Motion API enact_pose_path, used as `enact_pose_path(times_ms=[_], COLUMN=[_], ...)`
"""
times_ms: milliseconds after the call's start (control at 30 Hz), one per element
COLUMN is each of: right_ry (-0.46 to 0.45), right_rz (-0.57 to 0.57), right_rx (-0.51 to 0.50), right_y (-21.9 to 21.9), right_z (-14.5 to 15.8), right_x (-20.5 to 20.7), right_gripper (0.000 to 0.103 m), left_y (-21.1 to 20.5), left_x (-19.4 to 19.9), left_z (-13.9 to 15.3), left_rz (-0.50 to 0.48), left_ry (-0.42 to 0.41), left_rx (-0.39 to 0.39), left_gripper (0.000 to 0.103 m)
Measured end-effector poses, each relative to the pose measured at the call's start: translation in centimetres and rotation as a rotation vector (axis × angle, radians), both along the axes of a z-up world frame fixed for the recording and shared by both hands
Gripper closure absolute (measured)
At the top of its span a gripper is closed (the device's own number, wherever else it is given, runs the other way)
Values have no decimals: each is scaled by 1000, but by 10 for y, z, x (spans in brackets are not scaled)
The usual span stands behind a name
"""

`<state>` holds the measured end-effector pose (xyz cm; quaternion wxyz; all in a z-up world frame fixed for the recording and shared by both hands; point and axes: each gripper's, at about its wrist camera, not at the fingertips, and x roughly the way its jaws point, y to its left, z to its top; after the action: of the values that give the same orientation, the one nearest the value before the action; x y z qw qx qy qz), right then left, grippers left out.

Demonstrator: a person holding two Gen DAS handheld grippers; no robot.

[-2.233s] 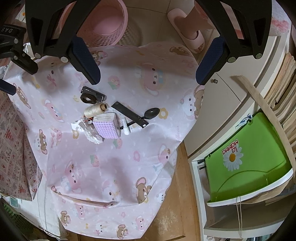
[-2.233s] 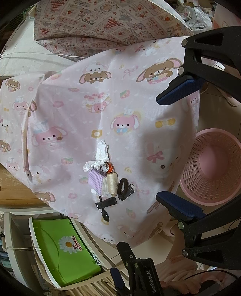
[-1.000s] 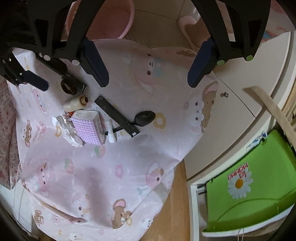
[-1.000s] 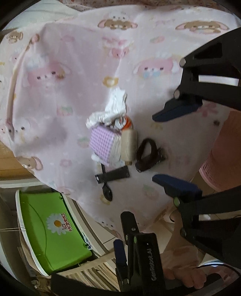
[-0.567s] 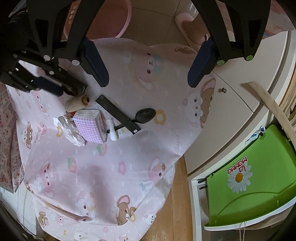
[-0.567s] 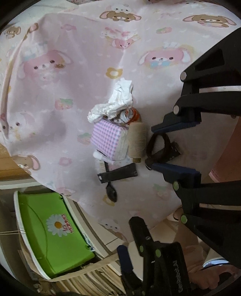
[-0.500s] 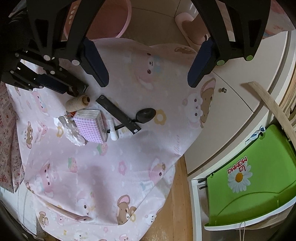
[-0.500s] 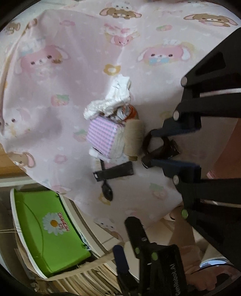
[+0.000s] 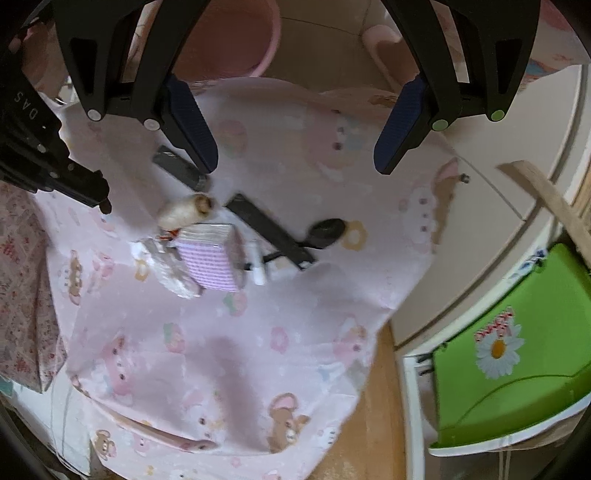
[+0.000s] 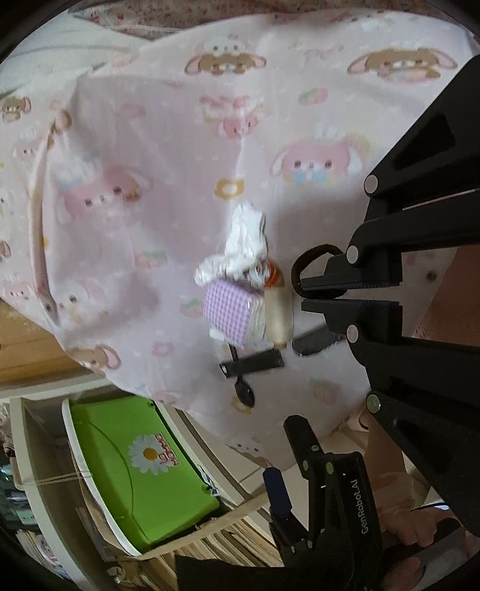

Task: Collect trash
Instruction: 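Grasp the black lighter with the left tool while the right tool grasps the black key clip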

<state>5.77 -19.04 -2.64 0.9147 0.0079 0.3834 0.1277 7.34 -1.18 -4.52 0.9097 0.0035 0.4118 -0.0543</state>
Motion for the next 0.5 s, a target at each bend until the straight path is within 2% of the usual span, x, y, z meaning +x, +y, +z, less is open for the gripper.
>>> enact_pose_path(times_ms=[33,200,333,500], right_ry=[-1,4,16,26], right_rz=[-10,-46,-51,-20], right_rx=[-4,-13,-9,29], right_y=[-5,-24,-36,-44], right_z=[2,4,2,1], right_x=[-2,-4,-4,-7], right_gripper=[98,98,98,98], left_y=[-4,-22,-37,-53], left_x=[1,14,25,37], left_z=[-1,-11,-19,-21], left_rz=[-12,-55,-41,-5], left_ry=[11,122,183,189], left_rx=[-17,-160,-235,-207], left_gripper=[22,43,44,43])
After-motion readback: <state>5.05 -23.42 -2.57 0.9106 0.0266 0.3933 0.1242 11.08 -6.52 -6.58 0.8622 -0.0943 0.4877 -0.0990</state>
